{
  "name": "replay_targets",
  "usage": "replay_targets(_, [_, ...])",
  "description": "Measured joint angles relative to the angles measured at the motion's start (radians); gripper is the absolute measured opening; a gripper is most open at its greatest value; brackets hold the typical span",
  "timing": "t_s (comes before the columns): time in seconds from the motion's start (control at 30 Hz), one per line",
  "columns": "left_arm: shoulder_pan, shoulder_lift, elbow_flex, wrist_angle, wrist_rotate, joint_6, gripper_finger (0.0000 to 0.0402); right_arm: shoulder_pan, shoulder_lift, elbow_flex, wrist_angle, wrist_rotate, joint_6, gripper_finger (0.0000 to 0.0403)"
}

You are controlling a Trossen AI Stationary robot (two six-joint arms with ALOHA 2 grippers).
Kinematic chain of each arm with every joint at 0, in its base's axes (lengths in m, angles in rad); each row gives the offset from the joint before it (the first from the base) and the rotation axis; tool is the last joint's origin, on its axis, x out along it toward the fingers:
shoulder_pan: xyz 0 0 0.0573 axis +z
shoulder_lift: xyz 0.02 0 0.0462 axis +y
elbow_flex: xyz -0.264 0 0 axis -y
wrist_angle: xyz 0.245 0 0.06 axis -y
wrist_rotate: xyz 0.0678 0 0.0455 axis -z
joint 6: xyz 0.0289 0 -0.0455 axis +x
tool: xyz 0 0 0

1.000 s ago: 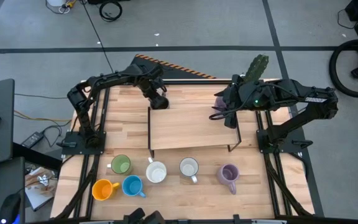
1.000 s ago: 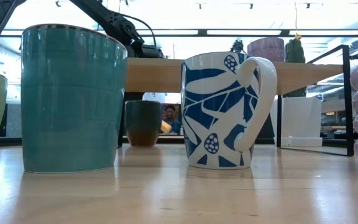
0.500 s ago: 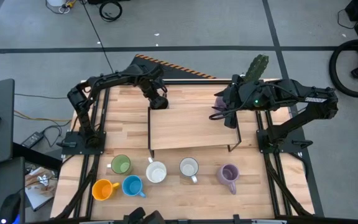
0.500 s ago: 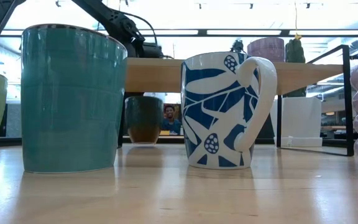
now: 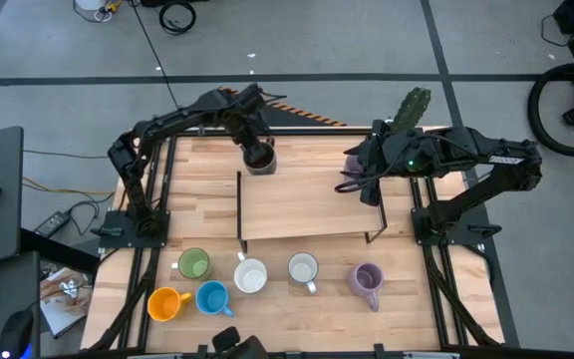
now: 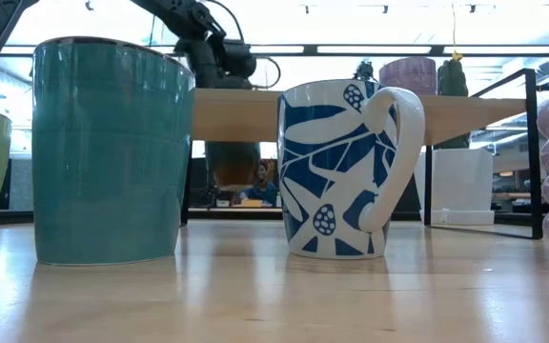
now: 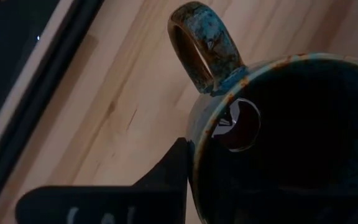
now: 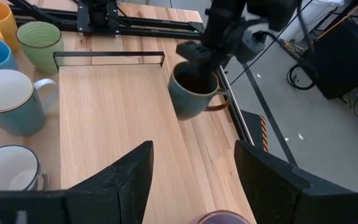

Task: Place coffee mugs
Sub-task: Put the dark green mug on the shelf

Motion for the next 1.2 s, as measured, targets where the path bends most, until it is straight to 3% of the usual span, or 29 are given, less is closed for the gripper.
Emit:
replay_targets(0.2, [-0.002,-0.002,0.112,-0.06,0.0,0.069,0.0038,0.0,0.0,0.0,-0.007,0.0,0.015,0.0231])
replay_targets(0.57, [-0.041,-0.002,0.315,-0.151,0.0,-0.014,0.0038,0.0,0.0,0.0,-0.012,0.0,0.026,0.0231])
replay_targets(0.83, [-0.109,-0.002,0.393,-0.198,-0.004,-0.136,0.0038,0.0,0.0,0.0,-0.014,-0.007,0.041,0.0231])
replay_targets(1.2, [-0.216,-0.001,0.398,-0.312,-0.001,-0.145,0.0038,0.0,0.0,0.0,-0.015,-0.008,0.042,0.0231])
